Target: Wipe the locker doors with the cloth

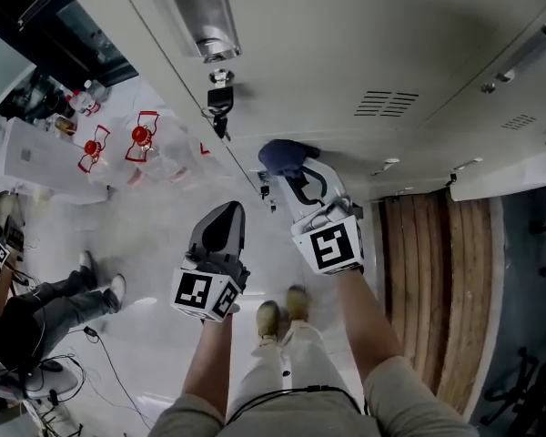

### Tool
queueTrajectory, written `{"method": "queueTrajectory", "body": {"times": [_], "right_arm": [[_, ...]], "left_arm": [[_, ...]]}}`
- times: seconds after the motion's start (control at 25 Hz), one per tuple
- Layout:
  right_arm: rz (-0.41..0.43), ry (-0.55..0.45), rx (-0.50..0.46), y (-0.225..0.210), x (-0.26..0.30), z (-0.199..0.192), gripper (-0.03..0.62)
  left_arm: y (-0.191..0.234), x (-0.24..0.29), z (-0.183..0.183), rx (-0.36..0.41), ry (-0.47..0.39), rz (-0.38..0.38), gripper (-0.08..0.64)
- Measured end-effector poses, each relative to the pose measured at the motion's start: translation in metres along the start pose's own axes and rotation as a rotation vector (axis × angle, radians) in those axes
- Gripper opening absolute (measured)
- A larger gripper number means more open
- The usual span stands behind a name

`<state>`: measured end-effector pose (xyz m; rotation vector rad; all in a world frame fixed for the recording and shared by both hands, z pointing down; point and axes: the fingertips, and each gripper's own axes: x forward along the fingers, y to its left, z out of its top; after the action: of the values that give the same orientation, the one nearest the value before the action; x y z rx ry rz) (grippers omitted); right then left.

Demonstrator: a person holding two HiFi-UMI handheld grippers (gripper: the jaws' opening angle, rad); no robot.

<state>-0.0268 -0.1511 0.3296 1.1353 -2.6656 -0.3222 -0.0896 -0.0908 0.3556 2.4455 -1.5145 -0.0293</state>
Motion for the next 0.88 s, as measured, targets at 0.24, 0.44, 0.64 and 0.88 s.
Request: {"method": "queueTrajectory", "body": {"times": [0.24, 0.44, 0.64, 0.88], "right_arm": [[-0.056, 0.006, -0.014, -0.035, -0.025, -0.018, 0.052], [-0.107, 0.029, -0.004, -0.059, -0.045, -0.027, 0.051], [-0.158, 0.025, 0.008, -0.087, -0.063, -0.039, 0.052], [-0.202, 0.045, 0.03, -0.107, -0.08, -0.048, 0.051]], "left_arm": [[-0.014, 0.014, -0.003, 0.0, 0.014, -0.011, -0.002], [-0.028, 0.022, -0.01, 0.0, 0.028, -0.04, -0.002], [-0.039, 0.028, -0.016, 0.005, 0.032, -0.074, -0.002], [-0.045, 0.032, -0.016, 0.009, 0.052, -0.074, -0.002]]}}
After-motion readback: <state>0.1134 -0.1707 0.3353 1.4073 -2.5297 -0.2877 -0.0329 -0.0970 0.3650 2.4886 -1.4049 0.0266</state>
